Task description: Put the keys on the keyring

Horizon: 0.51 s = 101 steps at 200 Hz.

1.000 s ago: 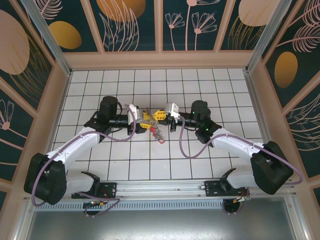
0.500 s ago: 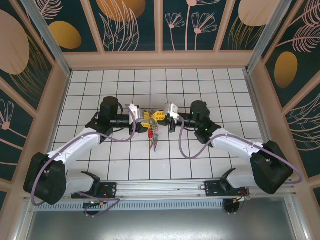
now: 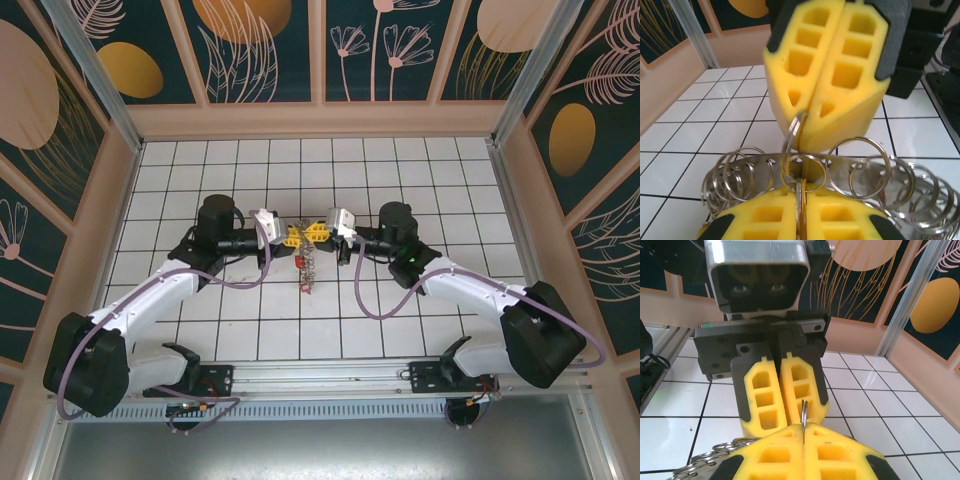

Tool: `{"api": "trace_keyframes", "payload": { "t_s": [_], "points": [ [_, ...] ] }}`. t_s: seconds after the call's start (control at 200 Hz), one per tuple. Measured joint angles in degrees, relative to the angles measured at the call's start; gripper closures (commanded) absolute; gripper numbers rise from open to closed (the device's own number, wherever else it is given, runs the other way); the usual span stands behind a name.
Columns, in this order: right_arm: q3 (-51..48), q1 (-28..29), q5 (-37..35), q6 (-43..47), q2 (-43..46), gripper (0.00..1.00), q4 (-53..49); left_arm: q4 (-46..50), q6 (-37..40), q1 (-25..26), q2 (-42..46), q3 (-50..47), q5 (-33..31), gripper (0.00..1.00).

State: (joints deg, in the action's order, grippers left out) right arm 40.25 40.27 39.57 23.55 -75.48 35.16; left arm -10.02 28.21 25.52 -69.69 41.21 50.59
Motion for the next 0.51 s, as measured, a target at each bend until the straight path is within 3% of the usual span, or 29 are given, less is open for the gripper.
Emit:
{"api": "trace_keyframes", "payload": {
  "t_s": [0.506],
  "points": [
    [1.2,0.1,-1.4,2.3,0.0,1.0,-5.8,5.3,5.5,0.0,3.0,0.0,-6.8,1.0]
  ]
}}
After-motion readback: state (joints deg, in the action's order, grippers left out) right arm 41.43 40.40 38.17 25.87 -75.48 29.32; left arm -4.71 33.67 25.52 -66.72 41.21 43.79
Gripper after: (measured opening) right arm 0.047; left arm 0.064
